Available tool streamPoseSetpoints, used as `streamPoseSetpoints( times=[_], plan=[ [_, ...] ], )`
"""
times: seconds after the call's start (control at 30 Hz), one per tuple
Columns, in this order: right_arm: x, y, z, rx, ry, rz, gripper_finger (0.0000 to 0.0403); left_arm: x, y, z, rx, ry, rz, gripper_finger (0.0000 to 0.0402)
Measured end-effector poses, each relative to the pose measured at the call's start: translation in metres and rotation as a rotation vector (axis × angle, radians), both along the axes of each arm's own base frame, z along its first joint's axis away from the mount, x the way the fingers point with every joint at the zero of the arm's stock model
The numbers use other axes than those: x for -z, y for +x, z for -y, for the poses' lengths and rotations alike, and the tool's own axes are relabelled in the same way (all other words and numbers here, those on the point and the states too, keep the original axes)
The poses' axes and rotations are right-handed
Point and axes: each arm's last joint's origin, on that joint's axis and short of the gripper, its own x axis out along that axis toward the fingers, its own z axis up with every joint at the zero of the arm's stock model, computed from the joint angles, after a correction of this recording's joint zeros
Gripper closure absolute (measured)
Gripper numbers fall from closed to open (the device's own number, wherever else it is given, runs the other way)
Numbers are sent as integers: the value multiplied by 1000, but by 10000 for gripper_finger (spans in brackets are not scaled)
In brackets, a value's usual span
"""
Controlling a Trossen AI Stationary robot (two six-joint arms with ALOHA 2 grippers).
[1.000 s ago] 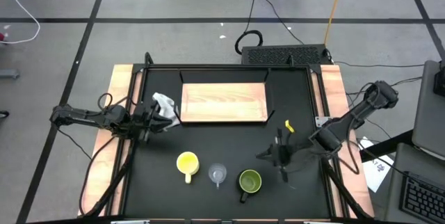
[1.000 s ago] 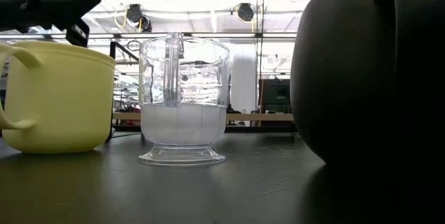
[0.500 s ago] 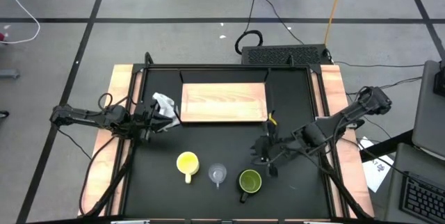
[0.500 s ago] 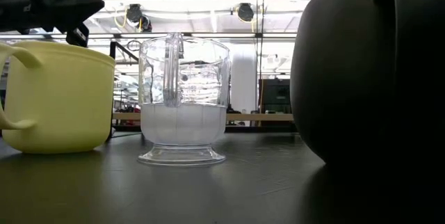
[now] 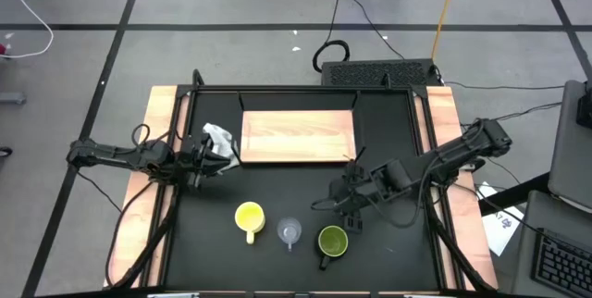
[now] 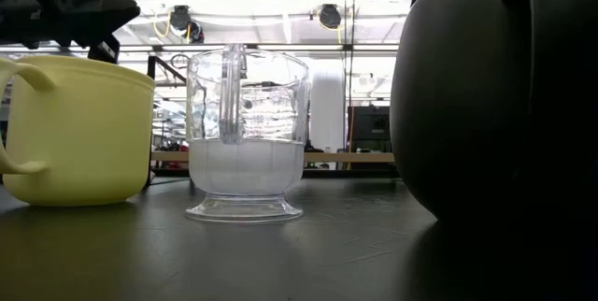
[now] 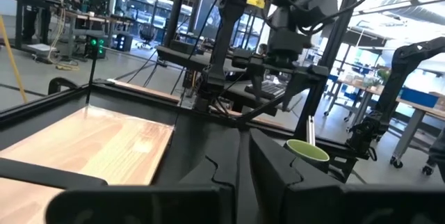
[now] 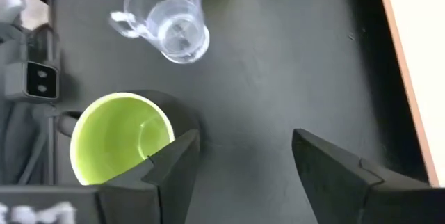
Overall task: Stack small to large cups/mugs on shelf
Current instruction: Put the black mug on the shelf
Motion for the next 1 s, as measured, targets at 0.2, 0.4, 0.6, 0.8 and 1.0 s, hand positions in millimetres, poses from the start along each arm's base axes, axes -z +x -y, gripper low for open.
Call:
streamPoseSetpoints(
  times=[0.2,0.4,0.6,0.8,1.0],
  plan=[
    [0,0,-3,6,26,-4,183,1,0,0,1,-2,-8,369],
    [13,4,-18,-20,22,-35,182,1,0,0,2,-1,-13,369],
    [34,9,-33,-64,-12,-97,168,1,0,0,5,-1,-14,369],
    [42,11,-39,-91,-2,-122,160,2,0,1,20,2,-18,369],
    [41,13,-42,-114,49,-109,160,5,0,1,20,6,-48,369]
  ],
)
